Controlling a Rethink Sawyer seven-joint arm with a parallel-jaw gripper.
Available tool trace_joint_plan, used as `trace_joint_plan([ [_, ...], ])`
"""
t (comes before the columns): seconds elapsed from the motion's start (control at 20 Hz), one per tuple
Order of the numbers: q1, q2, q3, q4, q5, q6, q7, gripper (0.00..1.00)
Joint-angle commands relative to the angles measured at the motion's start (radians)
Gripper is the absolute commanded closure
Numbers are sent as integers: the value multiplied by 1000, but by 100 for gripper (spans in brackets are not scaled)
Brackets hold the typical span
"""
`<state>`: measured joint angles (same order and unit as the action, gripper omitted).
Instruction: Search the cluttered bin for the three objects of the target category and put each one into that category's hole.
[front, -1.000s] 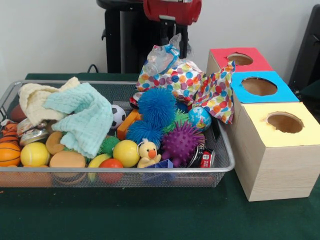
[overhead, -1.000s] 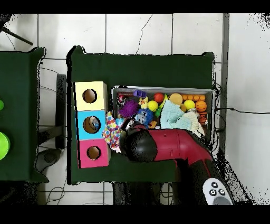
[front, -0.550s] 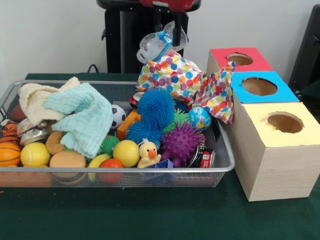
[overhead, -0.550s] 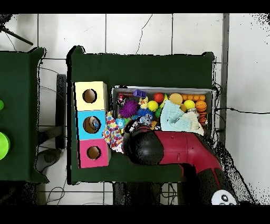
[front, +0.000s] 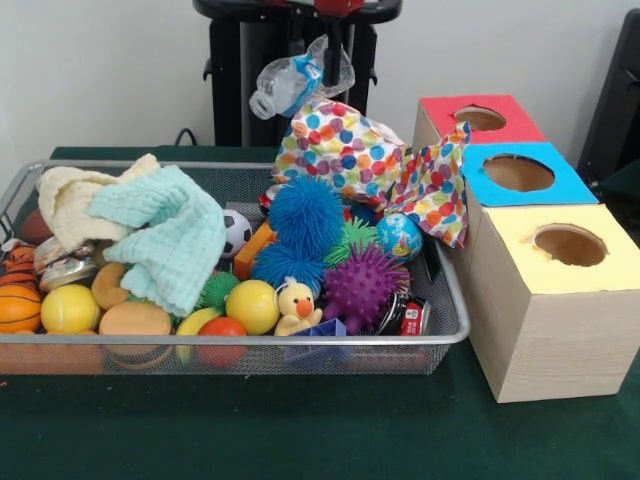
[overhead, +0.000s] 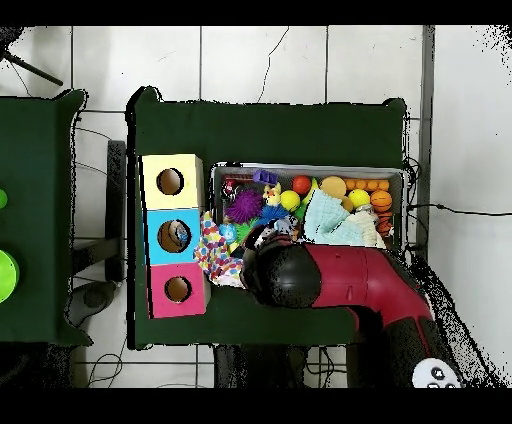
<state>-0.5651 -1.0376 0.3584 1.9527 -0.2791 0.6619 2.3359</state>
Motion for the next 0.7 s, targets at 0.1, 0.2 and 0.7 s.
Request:
trace_joint_plan([
  [0.1,49,139,-60,-36,-95,-88,56,100],
  [0.2,68,164,-82,-46,-110,-122,78,100],
  [0.7,174,335,-202,-97,-99,-312,161,100],
])
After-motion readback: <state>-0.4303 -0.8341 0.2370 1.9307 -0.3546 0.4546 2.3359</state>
